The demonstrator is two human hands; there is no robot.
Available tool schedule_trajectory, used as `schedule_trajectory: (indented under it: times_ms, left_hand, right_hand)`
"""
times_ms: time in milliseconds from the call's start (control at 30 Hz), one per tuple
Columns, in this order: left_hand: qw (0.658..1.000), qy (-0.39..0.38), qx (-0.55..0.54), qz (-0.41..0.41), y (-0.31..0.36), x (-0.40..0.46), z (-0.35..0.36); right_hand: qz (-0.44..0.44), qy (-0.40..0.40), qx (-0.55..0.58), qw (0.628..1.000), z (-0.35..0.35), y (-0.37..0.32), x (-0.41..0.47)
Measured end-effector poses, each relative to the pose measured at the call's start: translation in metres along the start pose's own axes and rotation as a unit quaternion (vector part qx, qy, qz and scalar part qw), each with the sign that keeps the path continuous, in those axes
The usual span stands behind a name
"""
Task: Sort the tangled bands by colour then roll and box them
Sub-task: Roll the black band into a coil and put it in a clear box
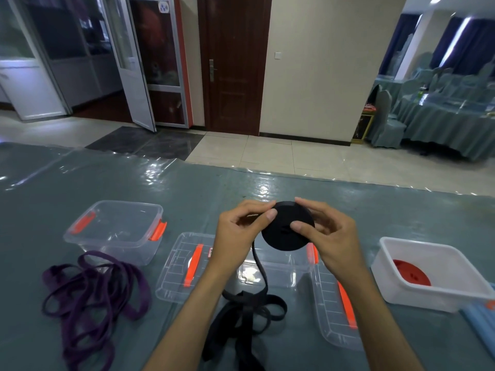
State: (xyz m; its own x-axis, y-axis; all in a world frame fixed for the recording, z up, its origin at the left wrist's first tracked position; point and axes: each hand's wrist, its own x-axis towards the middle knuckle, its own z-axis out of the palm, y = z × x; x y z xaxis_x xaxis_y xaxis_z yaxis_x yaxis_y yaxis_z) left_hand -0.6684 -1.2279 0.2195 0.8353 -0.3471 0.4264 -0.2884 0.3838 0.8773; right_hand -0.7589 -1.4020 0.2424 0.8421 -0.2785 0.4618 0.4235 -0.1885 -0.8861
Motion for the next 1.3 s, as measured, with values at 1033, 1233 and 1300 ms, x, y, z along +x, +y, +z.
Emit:
schedule_trajectory:
  times_ms: [1033, 1233, 1300]
  left_hand:
    - [0.999, -0.026, -0.006, -0.040, -0.013, 0.001, -0.019]
    - [0.999, -0.029, -0.008, -0.028, -0.012, 0.002, -0.013]
    - [1.000, 0.004, 0.008, -0.023, -0.015, 0.000, -0.009]
  right_hand:
    - [0.043, 0.000, -0.006, 0.999, 0.002, 0.003, -0.001]
    - [0.083, -0.031, 0.016, 0.996, -0.005, 0.008, 0.001]
    - [0.091, -0.057, -0.001, 0.994, -0.007, 0.007, 0.004]
